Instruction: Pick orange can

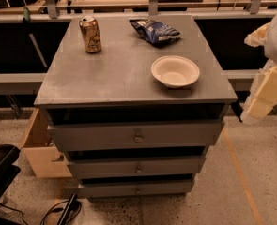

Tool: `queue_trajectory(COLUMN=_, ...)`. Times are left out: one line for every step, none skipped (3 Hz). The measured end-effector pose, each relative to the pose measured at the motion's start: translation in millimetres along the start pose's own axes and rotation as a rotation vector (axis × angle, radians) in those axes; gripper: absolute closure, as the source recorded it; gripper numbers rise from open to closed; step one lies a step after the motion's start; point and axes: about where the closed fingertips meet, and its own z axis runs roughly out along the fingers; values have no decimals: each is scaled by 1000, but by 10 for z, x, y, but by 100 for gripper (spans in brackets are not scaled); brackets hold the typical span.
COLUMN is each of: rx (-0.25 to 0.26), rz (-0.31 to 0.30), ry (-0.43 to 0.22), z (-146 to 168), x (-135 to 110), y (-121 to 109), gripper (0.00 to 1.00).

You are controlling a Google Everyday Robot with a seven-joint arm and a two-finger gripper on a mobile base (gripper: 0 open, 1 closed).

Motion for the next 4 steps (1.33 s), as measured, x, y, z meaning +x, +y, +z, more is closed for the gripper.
queue_trajectory(rx=42, rz=78, ry=-183, z=137, x=-168, y=-230, gripper=0)
queue_trajectory(rx=77, rz=130, ry=-423, z=302, x=-506, y=-561, gripper=0)
queue_trajectory(rx=121, rz=184, ry=-685, z=284, x=-1044, y=-880, gripper=0)
queue_trajectory(rx=171, rz=214, ry=-741, z=176, x=-1184, y=-1024, gripper=0)
